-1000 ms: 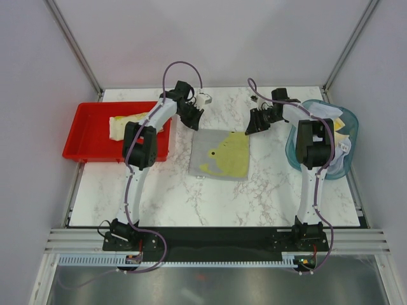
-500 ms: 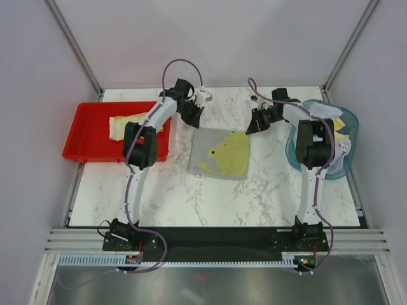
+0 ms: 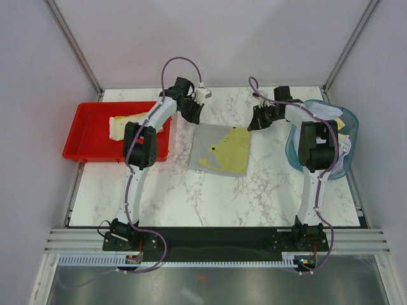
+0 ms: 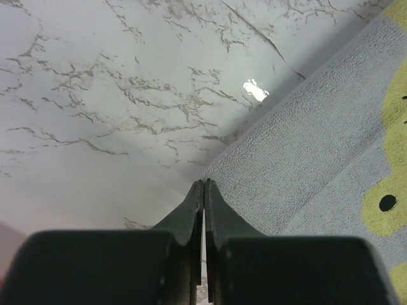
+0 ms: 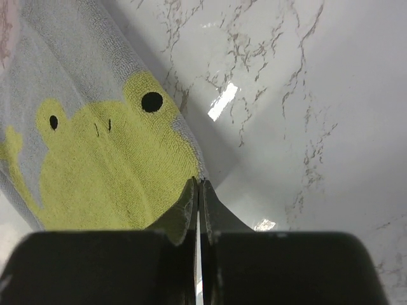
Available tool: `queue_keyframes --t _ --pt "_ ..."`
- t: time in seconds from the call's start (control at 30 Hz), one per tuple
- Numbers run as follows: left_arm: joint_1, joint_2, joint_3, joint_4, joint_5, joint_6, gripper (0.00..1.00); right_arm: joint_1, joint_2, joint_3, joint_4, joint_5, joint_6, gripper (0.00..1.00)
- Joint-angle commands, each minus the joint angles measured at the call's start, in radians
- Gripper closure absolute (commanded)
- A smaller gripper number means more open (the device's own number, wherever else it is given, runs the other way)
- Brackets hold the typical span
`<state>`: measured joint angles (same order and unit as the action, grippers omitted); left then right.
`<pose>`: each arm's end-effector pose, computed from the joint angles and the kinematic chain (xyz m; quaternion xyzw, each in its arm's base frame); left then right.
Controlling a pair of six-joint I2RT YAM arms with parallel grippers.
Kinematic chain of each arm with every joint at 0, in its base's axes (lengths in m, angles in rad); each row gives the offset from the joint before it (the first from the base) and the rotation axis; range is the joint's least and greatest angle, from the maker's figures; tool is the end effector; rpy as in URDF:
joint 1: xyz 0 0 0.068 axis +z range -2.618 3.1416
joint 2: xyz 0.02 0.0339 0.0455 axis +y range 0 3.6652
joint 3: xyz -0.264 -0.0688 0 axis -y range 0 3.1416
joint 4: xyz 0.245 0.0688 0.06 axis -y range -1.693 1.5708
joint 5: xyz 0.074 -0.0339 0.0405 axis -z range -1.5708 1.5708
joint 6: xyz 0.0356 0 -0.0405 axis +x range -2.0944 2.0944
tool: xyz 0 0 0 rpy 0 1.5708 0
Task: Fold and stack the towels
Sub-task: Fold the towel
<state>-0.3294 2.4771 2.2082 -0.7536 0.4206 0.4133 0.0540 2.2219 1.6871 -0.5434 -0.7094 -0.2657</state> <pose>0.5020 -0.1870 0.1782 0.3943 0.8568 -0.1897 0.2730 0.4672 0.0485 0.1612 -0.2284 0.8844 0.3108 0.2629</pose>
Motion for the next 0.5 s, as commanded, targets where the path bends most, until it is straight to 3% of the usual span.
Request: queue_keyframes --t 0.0,0.3,0.47 --pt "0.009 -0.058 -0.008 0.043 -0.051 -0.030 0.98 -0.008 -0.061 -0.013 0.057 0.004 -0.017 1.00" --pt "0.009 -0.144 -0.056 0.095 -0.049 -0.079 0.98 -0.005 -0.146 -0.101 0.141 0.031 0.005 1.00" --pt "0.009 -0.233 -0.156 0.146 -0.059 -0.094 0.98 -0.002 -0.211 -0.156 0.198 0.044 0.036 1.00"
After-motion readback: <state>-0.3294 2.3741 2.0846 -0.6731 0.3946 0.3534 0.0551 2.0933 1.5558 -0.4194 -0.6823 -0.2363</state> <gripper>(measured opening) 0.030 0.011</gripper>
